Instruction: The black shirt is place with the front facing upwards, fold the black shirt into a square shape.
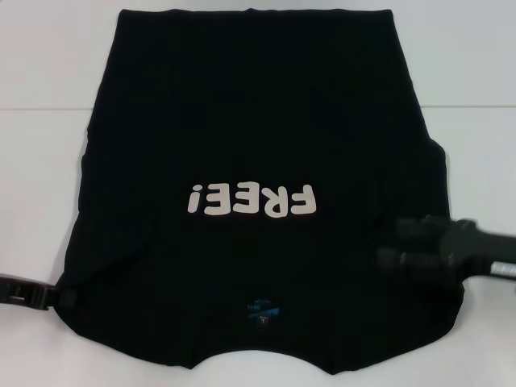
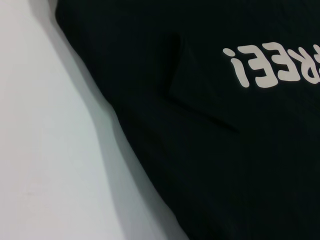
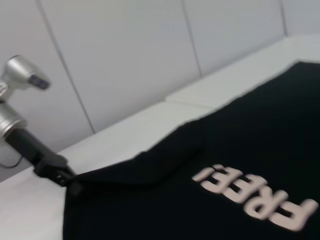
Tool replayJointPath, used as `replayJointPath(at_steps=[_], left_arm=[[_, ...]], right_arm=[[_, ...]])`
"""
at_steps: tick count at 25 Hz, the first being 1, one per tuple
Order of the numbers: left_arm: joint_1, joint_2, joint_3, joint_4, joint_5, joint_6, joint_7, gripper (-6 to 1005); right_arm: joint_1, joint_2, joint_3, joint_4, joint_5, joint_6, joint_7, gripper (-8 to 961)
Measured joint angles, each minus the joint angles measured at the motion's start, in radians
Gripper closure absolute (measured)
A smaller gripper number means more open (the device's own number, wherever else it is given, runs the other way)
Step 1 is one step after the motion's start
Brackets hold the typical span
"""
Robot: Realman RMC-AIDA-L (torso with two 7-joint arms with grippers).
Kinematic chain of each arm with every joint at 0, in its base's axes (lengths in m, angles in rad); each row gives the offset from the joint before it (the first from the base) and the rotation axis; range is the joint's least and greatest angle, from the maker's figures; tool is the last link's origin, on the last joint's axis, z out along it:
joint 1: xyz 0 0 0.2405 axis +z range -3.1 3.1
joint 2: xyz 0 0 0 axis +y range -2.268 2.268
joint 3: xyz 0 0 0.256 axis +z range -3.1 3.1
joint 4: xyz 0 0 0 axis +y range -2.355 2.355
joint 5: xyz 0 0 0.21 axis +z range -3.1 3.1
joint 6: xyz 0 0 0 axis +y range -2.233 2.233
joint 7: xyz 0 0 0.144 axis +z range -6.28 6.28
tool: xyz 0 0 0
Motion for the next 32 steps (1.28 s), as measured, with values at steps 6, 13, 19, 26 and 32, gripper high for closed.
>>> replayJointPath(at_steps=[6, 13, 19, 26, 32], left_arm=[[-0.004, 0.002, 0.0, 0.016, 0.0, 0.03, 0.007, 943], [-0.012, 0.006, 0.0, 0.038, 0.005, 0.058, -0.016, 969], [-0.012, 0.009, -0.001, 0.039, 0.001, 0.065, -0.013, 967], [-0.017, 0.01, 0.0, 0.039, 0.001, 0.071, -0.011, 965], [-0.019, 0.01, 0.0, 0.038, 0.0, 0.076, -0.01, 964]], right_arm=[[0.078, -0.071, 0.0, -0.156, -0.214, 0.008, 0.448, 86], [0.235, -0.154, 0.002, -0.207, -0.591, -0.054, 0.89, 86], [0.293, -0.103, -0.005, -0.183, -0.738, -0.057, 0.927, 87], [0.314, -0.043, -0.01, -0.17, -0.797, -0.027, 0.922, 87], [0.323, -0.03, -0.029, -0.142, -0.807, -0.01, 0.925, 89]])
